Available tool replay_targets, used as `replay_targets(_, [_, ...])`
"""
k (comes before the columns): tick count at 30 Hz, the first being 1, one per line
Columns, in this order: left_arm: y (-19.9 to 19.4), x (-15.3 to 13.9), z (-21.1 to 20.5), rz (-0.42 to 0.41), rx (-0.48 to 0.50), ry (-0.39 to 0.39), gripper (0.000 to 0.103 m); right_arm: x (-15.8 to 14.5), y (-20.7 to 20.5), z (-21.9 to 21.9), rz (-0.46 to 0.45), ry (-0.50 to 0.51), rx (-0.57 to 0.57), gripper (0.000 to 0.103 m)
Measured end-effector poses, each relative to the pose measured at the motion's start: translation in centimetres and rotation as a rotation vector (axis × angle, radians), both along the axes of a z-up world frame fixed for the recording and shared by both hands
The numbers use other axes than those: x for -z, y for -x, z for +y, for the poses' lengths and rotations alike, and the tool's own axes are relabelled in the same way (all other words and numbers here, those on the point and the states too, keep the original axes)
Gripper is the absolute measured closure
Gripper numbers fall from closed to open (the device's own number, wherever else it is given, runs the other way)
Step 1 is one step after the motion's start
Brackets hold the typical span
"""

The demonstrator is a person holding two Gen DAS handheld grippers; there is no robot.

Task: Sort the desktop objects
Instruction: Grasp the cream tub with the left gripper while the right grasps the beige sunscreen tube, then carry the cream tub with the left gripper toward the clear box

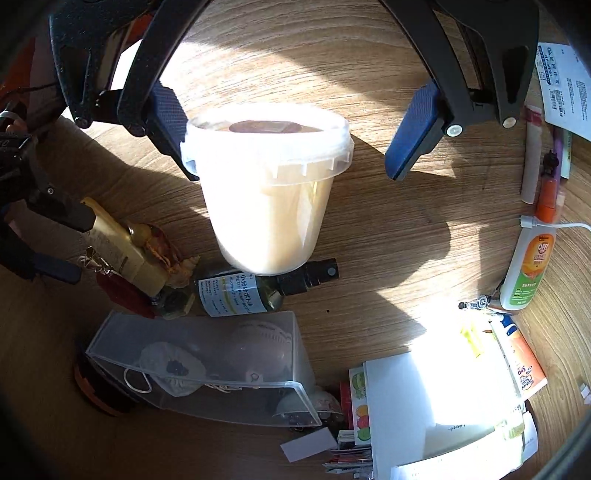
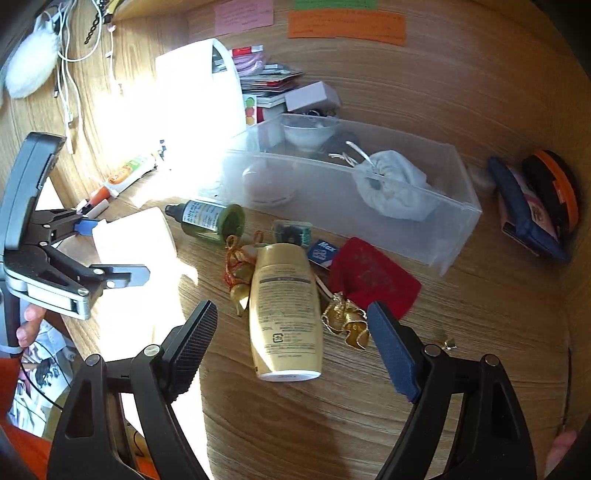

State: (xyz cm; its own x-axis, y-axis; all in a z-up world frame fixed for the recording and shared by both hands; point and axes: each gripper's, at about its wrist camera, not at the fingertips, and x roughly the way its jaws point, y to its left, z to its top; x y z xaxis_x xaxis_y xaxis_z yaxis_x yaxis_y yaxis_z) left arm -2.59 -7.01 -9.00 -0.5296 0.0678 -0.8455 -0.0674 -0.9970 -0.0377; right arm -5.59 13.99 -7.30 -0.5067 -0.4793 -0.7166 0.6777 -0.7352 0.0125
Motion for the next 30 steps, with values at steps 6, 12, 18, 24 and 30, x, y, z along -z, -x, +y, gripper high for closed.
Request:
replay_targets(6, [0.1,0.4,-0.3,-0.007,-0.025,-0.033,0.005,1.1,1.1,-1.5,-0.029,-0.056,-0.067,0.046])
replay_targets(12, [0.5,0.3,0.0,-0.008,-0.022,-0.028,0.005,2.0,2.2,-2.4,-0.043,-0.116,-0.099,0.055])
replay_targets(18, [1.0,0.7,0.4,0.014,-0.026,0.008,0.005,2.2,2.5,-2.8,-0.044,-0.135,-0.131,0.056])
replay_targets(24, [1.1,1.0,0.4,0.068,-0.056,0.030,0.007,2.1,2.6,-2.4,-0.056,-0.093,-0.111,0.057])
replay_targets(30, [0.5,0.5,-0.2,0.115,-0.100,-0.016,0.034,1.7,3.2,-1.3,-0.122,-0.021,-0.097,0.057])
